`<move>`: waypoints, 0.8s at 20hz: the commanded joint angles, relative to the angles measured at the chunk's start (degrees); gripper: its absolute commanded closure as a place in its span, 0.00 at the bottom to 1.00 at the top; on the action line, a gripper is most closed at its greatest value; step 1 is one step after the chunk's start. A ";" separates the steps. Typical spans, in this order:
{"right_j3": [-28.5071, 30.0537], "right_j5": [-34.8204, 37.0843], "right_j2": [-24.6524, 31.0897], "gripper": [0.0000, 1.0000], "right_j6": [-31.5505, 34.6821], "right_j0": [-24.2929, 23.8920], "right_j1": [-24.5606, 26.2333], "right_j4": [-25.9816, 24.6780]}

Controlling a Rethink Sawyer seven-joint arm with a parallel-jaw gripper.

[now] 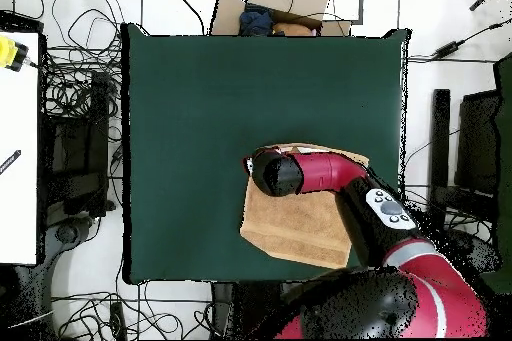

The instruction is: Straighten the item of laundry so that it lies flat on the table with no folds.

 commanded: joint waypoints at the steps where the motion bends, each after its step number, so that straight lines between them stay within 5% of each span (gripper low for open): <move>1: -6.87 -2.22 -0.73 1.00 11.14 4.28 3.30 4.04; 8: -7.24 -2.87 -0.17 1.00 10.10 3.45 3.41 5.73; 16: -12.89 15.46 0.02 1.00 3.39 5.25 -3.48 8.43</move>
